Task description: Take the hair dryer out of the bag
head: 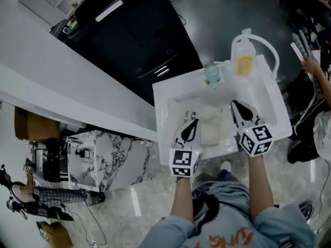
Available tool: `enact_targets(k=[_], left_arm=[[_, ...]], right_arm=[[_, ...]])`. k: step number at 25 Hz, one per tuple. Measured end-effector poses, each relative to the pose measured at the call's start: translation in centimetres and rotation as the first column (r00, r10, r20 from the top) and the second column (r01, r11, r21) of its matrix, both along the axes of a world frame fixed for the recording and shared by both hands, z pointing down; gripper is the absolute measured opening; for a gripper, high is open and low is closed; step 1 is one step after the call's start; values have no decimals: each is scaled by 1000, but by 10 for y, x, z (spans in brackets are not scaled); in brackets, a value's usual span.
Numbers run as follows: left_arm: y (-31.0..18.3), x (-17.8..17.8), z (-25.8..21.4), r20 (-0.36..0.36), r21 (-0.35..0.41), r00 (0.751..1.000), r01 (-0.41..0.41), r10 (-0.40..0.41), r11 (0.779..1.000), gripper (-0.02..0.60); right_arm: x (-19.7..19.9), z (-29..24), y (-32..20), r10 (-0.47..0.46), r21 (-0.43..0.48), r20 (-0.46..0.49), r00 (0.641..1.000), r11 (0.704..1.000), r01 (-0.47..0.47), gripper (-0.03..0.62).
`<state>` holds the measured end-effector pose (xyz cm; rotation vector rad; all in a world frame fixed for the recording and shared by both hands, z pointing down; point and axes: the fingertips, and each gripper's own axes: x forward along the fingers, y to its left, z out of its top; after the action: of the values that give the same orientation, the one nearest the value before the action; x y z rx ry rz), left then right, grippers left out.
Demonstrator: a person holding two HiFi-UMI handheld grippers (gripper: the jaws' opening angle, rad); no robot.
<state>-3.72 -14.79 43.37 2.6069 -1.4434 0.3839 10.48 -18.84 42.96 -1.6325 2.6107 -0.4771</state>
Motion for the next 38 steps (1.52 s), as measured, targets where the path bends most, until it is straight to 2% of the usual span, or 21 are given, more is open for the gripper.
enact_targets(k=[2, 6, 7, 9, 10, 12, 13, 16, 17, 18, 23, 26, 29, 31, 33, 35, 38], left_arm=[[-9, -4, 7, -10, -12, 1000, 24, -24, 1000, 2], [-22, -2, 36, -10, -59, 1000, 3, -3, 998, 2], [-25, -3, 44, 3, -69, 1000, 0, 0, 998, 2], [-26, -5, 59, 105, -82, 994, -32, 40, 996, 2], [-26, -4, 66, 176, -92, 981, -65, 80, 994, 2], [-31, 7, 78, 294, -117, 941, -140, 169, 983, 2], [-34, 13, 84, 323, -131, 923, -173, 207, 976, 2], [-36, 29, 103, 339, -194, 891, -248, 302, 949, 2], [-36, 33, 109, 368, -213, 866, -276, 338, 937, 2], [-37, 35, 116, 409, -233, 831, -305, 377, 924, 2], [-44, 41, 151, 573, -355, 625, -394, 530, 848, 16], [-42, 39, 172, 614, -449, 500, -415, 611, 791, 90], [-39, 39, 188, 623, -524, 399, -426, 673, 738, 124], [-39, 39, 196, 629, -558, 347, -421, 696, 715, 138], [-40, 39, 203, 638, -580, 306, -413, 707, 702, 143], [-40, 38, 211, 645, -594, 280, -402, 711, 697, 143], [-42, 36, 220, 657, -600, 263, -386, 707, 701, 142]], right_arm=[[-3, 9, -4, -16, -18, -12, 1000, 1000, 16, -2], [-2, 35, -10, -20, -81, -20, 1000, 997, 19, -2], [-3, 43, -9, -19, -104, -14, 1000, 994, 18, -2], [-4, 54, -5, -21, -133, 0, 1000, 991, 20, -2], [-4, 56, -4, -21, -133, 8, 1000, 991, 22, -2], [0, 56, -8, -13, -125, 31, 999, 992, 16, 0], [4, 59, -11, -6, -125, 40, 999, 992, 11, -2], [13, 75, -14, 9, -157, 50, 999, 988, -2, -2], [16, 80, -14, 16, -170, 55, 998, 985, -6, -2], [19, 84, -13, 25, -181, 63, 998, 983, -13, 0], [41, 100, -8, 76, -213, 96, 992, 975, -54, -2], [49, 106, -7, 87, -229, 111, 990, 972, -60, -2], [56, 110, -6, 95, -240, 126, 988, 969, -62, 0], [58, 112, -6, 98, -245, 133, 986, 967, -63, 0], [59, 115, -7, 98, -250, 140, 985, 966, -61, 0], [60, 118, -6, 95, -254, 148, 984, 966, -55, -1], [59, 123, -7, 89, -263, 159, 983, 964, -45, -2]])
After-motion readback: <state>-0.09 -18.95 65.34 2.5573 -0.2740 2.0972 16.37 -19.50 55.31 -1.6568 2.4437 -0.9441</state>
